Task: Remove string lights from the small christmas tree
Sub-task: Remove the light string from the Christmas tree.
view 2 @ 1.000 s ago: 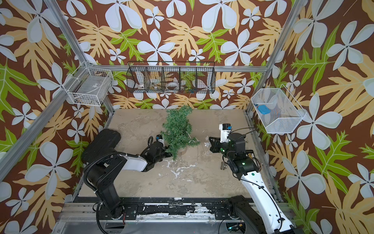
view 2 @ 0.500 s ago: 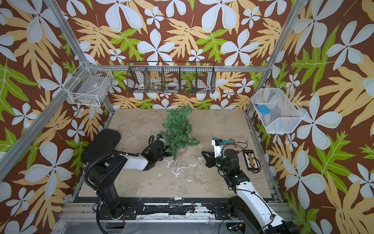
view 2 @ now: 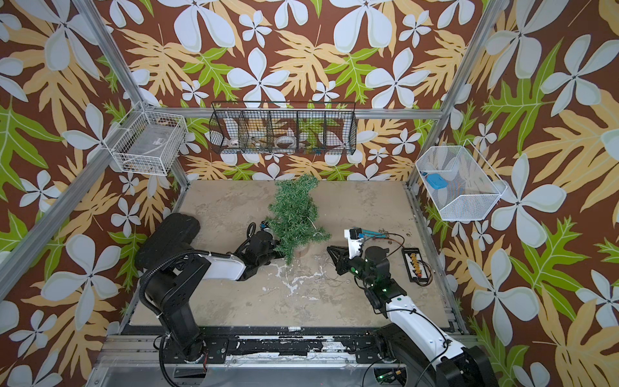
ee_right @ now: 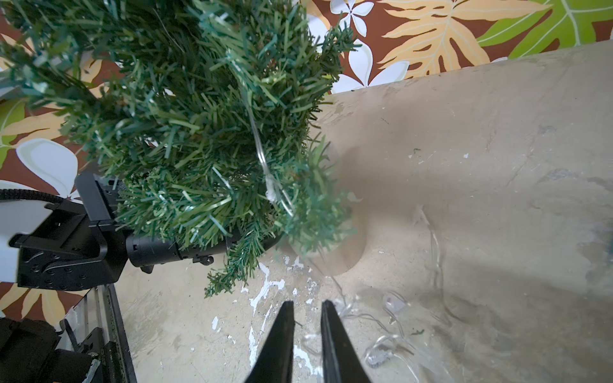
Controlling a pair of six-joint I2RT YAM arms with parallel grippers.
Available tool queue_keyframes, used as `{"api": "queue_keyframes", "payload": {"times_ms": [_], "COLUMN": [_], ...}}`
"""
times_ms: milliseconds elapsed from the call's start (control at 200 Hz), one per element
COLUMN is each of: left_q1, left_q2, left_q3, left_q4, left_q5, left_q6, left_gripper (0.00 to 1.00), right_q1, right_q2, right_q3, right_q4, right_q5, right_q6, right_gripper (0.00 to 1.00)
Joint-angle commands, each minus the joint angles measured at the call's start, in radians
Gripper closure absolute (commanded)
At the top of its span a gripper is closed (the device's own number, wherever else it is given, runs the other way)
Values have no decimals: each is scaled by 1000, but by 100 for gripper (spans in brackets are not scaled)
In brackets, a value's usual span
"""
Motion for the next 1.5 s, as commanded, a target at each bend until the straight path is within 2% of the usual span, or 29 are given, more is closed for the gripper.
{"api": "queue_keyframes", "payload": {"times_ms": [0, 195, 500, 546, 706, 781, 976, 1181, 1351, 1491], "left_q1": [-2, -2, -2, -2, -1, -2, -2, -1, -1, -2], "left_q2": [11, 16, 16, 14, 8, 8, 18, 6, -2, -10], "left_q3": [0, 0, -11, -13, -21, -25, -37, -47, -48, -45], "left_q4": [-130, -130, -130, -130, -129, -130, -122, -121, -128, -130], "left_q5": [-10, -10, -11, -13, -17, -20, -20, -28, -26, -22], "left_q6": [23, 20, 21, 22, 20, 20, 10, 13, 14, 11], "left_gripper": [41, 41, 41, 41, 41, 41, 41, 41, 41, 41], "right_q1": [18, 32, 56, 64, 91, 94, 94, 95, 93, 77], "right_q2": [13, 72, 266, 286, 305, 264, 66, -93, -56, 79], "right_q3": [-2, -9, 57, 68, 73, 55, 11, 102, 295, 450], "right_q4": [59, 117, 238, 245, 231, 192, 36, -186, -329, -392], "right_q5": [23, 63, 85, 91, 110, 132, 204, 328, 392, 408], "right_q6": [3, -3, 5, 6, 5, 5, -12, -53, -85, -116], "right_gripper": [79, 67, 68, 72, 96, 100, 100, 100, 100, 100]}}
